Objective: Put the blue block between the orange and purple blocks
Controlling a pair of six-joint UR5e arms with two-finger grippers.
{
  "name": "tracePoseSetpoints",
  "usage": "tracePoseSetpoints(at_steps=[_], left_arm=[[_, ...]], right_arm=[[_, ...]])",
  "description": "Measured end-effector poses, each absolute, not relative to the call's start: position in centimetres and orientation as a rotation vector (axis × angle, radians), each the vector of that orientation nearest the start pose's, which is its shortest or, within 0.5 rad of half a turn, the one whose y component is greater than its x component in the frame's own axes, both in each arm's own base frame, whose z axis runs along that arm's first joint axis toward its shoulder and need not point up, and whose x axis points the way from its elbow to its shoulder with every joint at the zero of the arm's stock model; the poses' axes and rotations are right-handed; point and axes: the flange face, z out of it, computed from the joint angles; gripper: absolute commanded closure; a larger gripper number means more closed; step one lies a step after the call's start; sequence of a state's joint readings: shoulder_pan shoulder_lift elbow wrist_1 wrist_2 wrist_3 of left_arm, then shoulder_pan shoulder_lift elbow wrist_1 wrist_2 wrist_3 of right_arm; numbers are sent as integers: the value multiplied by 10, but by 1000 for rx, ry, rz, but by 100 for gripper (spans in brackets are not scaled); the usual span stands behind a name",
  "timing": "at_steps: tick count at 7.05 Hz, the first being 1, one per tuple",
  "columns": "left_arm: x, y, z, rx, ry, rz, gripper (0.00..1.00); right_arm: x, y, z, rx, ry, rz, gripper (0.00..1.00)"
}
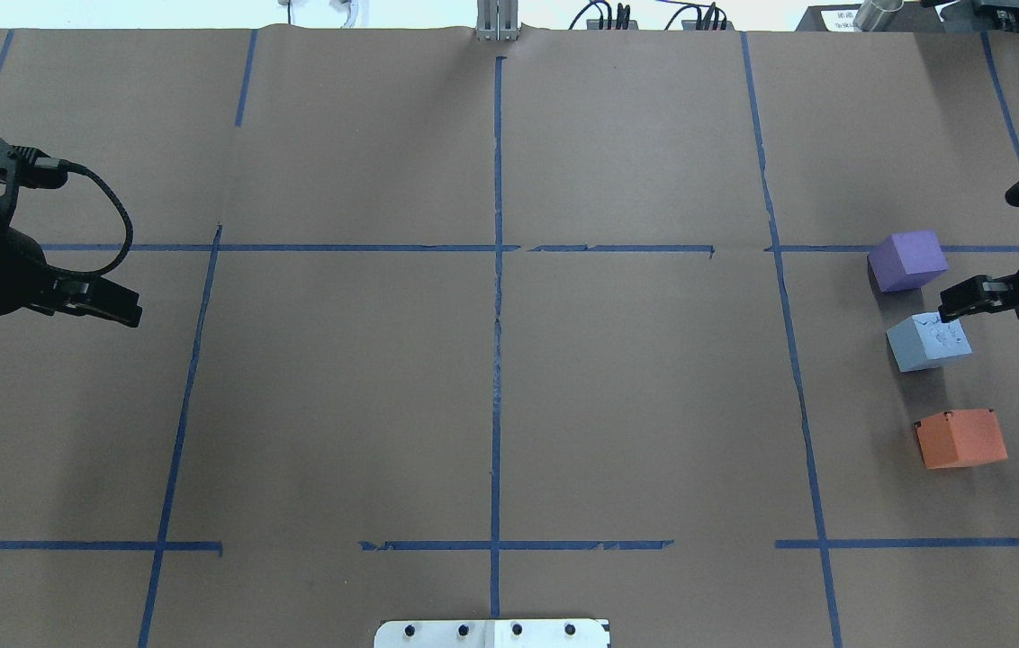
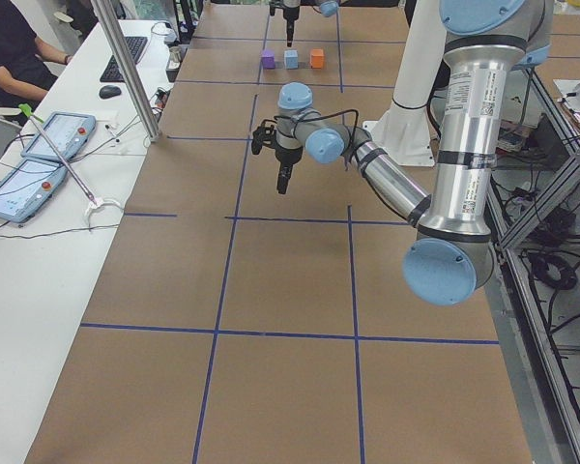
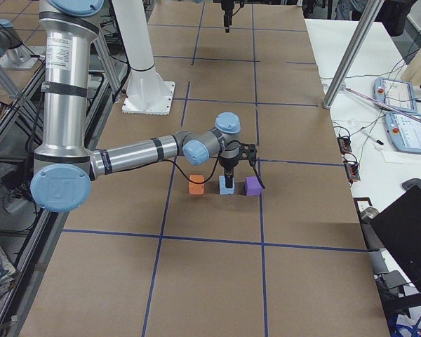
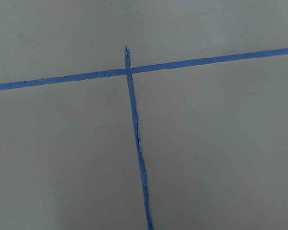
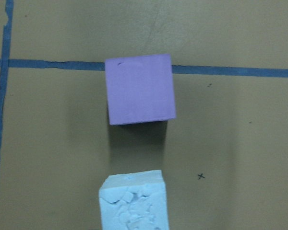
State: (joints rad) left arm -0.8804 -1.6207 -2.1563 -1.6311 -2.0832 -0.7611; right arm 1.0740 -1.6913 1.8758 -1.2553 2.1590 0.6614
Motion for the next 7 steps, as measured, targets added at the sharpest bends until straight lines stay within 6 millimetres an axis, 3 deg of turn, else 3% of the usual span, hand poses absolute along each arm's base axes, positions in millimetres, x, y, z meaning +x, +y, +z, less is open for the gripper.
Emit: tracePoseSetpoints(at_steps=[1, 3, 5, 7], left_arm=[[213, -419, 374, 208, 786, 163, 0], [151, -436, 423, 226, 747, 264, 0], [71, -456, 487, 217, 766, 322, 0], [-6, -464, 539, 193, 752, 340, 0]], right_arm=[[-115, -439, 548, 102, -762, -11, 0], [-39, -426, 577, 110, -759, -85, 0], [28, -412, 597, 107, -750, -153, 0], [58, -402, 605, 95, -748, -179, 0]])
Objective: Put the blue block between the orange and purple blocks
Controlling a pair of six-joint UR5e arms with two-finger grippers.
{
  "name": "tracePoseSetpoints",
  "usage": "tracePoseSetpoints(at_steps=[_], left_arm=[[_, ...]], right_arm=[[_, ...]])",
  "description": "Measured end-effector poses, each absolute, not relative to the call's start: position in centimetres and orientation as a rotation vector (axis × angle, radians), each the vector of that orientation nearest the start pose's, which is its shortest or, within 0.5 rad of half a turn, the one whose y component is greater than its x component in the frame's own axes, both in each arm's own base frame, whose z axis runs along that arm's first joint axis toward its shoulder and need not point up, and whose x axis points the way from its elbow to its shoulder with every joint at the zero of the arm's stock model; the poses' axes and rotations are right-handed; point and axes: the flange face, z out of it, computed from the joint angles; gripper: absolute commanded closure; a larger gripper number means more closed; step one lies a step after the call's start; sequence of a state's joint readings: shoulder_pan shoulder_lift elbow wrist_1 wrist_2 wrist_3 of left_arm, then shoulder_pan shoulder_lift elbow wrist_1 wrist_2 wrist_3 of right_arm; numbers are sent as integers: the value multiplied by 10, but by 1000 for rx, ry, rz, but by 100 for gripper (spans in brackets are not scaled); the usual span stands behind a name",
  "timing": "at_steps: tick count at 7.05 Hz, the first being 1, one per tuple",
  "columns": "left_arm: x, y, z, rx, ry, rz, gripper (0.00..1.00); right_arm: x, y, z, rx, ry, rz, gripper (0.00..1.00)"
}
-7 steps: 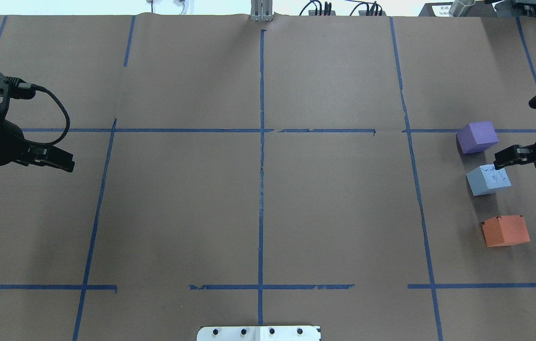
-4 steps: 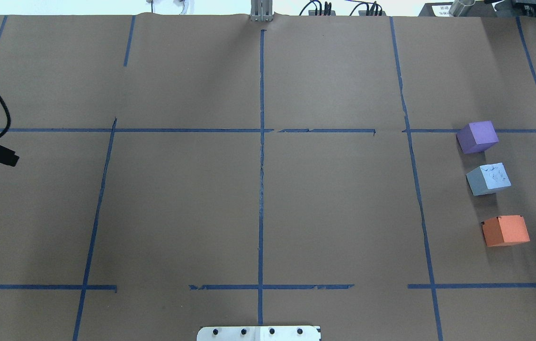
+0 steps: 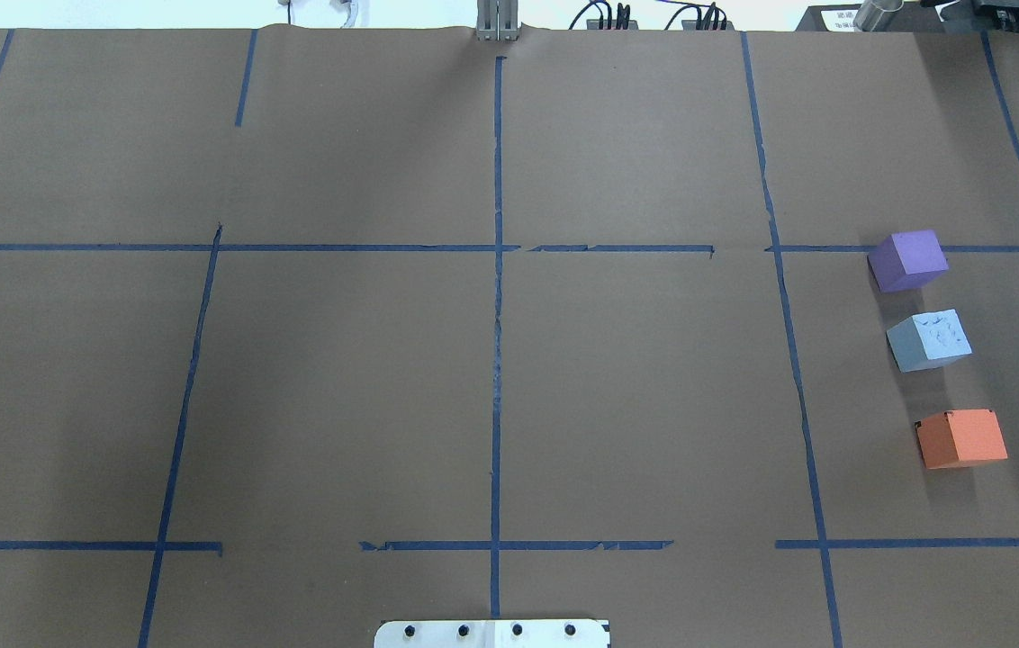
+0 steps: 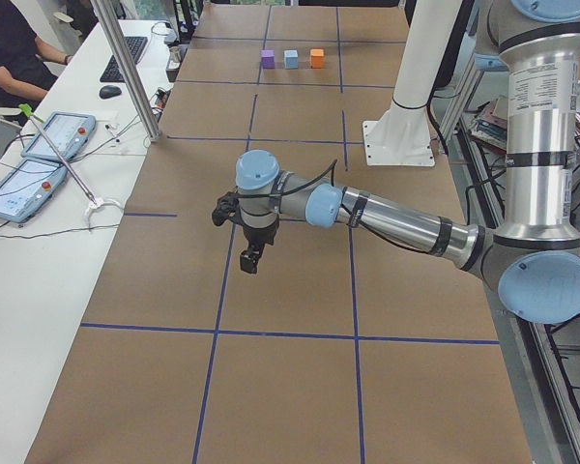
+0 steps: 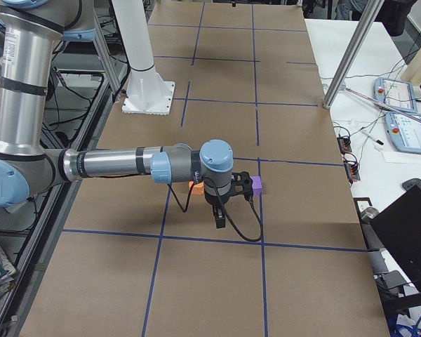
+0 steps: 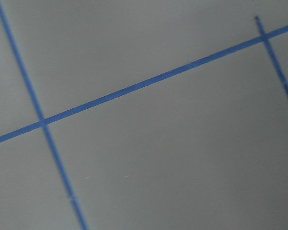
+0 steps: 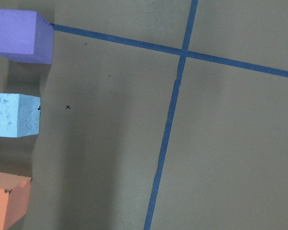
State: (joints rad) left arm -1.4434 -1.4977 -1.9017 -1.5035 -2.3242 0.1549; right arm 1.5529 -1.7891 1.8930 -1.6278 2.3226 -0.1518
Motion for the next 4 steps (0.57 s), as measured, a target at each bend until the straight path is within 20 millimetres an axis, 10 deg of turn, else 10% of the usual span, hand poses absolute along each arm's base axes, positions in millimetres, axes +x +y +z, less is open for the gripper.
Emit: tracePoseSetpoints(at_steps=[4], left_arm=[[-50, -449, 603, 60, 761, 240, 0]], right_arm=[[61, -397, 621, 63, -764, -167, 0]])
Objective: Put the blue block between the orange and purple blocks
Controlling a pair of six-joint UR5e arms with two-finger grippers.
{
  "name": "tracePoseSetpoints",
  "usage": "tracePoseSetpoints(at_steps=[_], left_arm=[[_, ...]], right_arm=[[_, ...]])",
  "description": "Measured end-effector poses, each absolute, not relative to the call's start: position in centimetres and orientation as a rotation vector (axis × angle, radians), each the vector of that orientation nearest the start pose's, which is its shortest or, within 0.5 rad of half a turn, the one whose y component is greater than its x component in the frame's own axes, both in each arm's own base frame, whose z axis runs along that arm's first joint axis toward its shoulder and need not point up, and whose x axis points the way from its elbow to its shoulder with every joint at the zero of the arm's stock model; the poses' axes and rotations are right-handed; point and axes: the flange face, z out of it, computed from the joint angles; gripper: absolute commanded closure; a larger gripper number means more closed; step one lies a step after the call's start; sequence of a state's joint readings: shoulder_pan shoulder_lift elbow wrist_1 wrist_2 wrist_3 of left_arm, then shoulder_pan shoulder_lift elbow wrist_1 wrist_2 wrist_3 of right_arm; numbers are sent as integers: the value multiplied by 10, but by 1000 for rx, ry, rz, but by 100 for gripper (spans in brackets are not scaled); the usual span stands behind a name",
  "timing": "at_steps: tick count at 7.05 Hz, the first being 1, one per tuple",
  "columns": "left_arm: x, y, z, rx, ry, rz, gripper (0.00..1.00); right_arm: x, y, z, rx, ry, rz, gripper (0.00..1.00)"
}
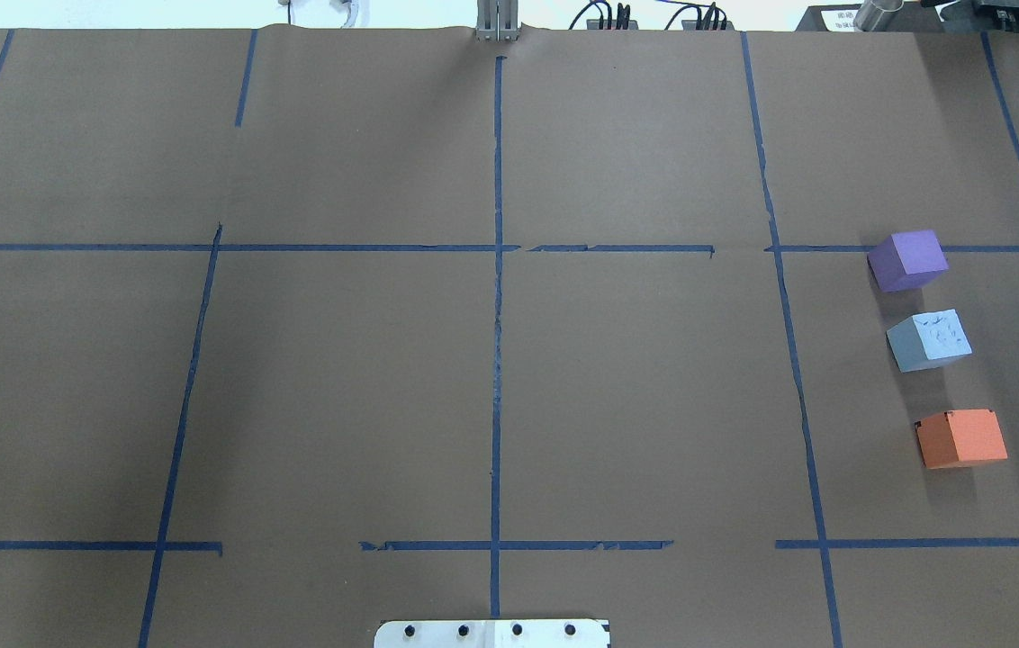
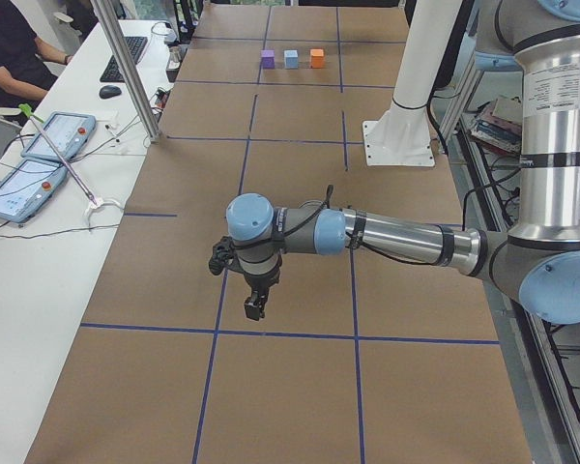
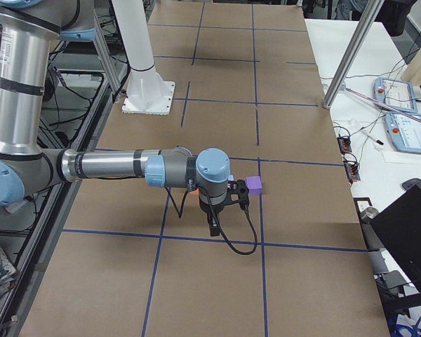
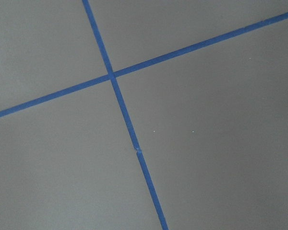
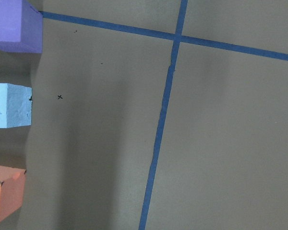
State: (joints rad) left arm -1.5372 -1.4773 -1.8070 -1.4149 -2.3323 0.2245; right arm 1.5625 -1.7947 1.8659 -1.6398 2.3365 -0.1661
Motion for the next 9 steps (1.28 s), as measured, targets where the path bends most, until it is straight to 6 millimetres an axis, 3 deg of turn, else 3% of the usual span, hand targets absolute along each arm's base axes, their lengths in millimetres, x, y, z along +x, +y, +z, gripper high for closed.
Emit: tracePoseSetpoints(at_steps=[2, 5, 9], left_arm=[[-50, -434, 616, 8, 821, 137, 0], [-47, -429, 609, 4, 893, 105, 0], [-50, -423, 611, 9, 863, 107, 0]], right_arm=[[60, -397, 624, 59, -770, -172, 0], [50, -400, 628, 42, -725, -198, 0], [49, -402, 625, 46, -719, -201, 0]])
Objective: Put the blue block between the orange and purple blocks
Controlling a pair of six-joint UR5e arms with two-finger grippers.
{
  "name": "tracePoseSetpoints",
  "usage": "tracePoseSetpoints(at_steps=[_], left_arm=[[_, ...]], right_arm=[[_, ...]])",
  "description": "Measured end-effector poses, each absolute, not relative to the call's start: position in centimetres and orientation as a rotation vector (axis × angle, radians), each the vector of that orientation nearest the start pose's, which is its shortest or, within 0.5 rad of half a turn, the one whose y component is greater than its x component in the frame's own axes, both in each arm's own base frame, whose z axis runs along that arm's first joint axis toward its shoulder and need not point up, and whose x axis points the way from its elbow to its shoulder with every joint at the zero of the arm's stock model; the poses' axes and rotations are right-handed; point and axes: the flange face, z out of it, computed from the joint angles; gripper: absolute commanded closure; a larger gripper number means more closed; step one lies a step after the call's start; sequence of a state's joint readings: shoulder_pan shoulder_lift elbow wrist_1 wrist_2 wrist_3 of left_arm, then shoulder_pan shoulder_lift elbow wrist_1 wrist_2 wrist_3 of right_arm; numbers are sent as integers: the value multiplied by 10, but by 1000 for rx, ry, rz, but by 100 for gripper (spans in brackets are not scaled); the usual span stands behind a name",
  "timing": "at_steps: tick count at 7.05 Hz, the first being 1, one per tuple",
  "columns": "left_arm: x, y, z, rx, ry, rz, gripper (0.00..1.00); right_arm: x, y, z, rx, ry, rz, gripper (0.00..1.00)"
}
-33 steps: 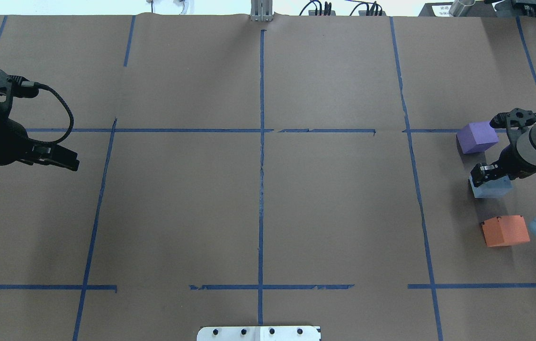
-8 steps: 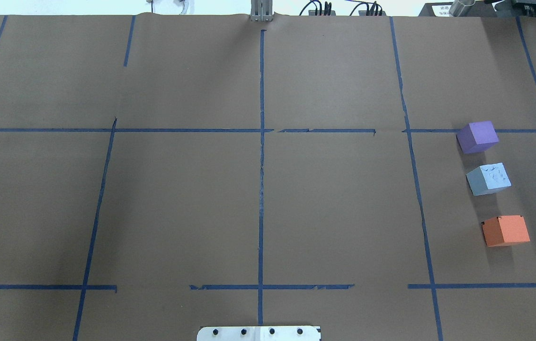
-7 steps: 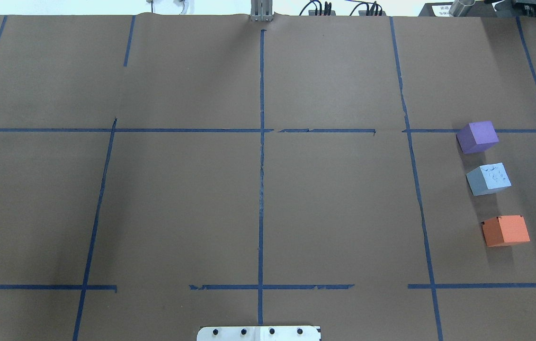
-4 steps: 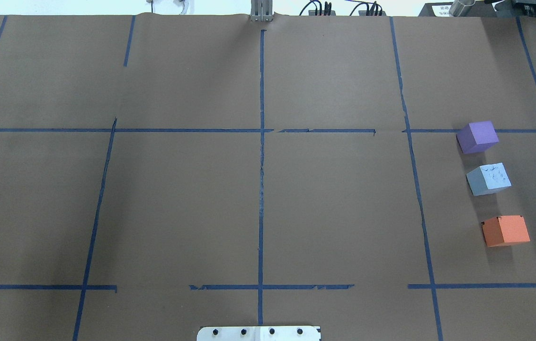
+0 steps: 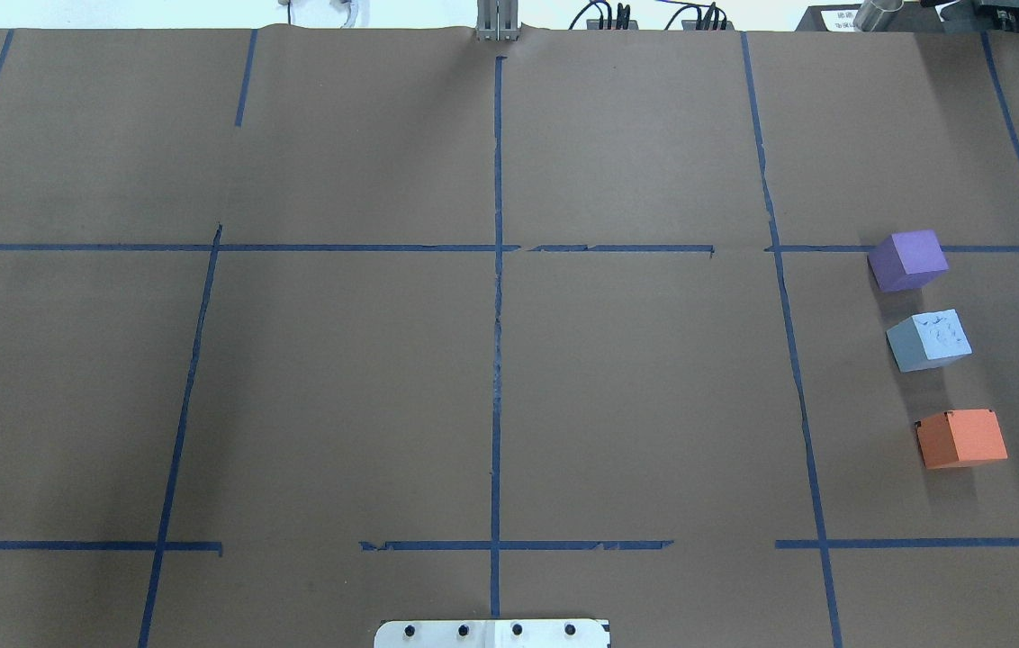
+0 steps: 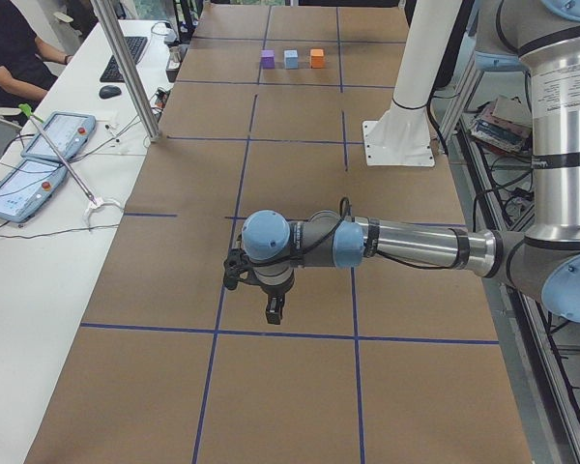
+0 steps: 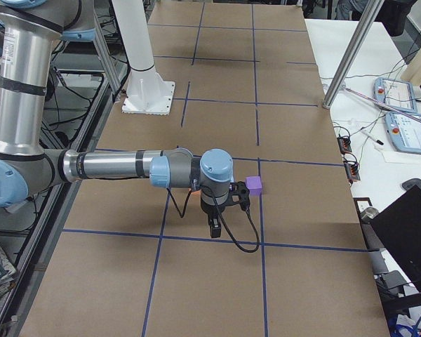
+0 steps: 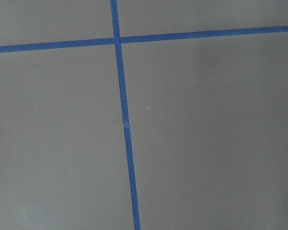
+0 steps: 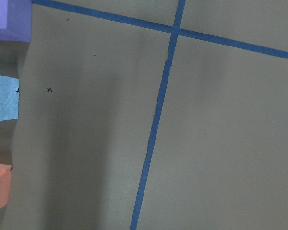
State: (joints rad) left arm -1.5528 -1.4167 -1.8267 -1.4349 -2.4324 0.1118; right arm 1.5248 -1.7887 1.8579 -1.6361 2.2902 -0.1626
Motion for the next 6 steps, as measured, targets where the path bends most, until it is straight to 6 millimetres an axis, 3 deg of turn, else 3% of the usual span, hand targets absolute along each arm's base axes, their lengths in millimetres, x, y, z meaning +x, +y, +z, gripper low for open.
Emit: tracePoseSetpoints(at_steps=[6], left_arm=[[-52, -426, 607, 17, 838, 108, 0]], right_arm=[[48, -402, 625, 47, -721, -205, 0]])
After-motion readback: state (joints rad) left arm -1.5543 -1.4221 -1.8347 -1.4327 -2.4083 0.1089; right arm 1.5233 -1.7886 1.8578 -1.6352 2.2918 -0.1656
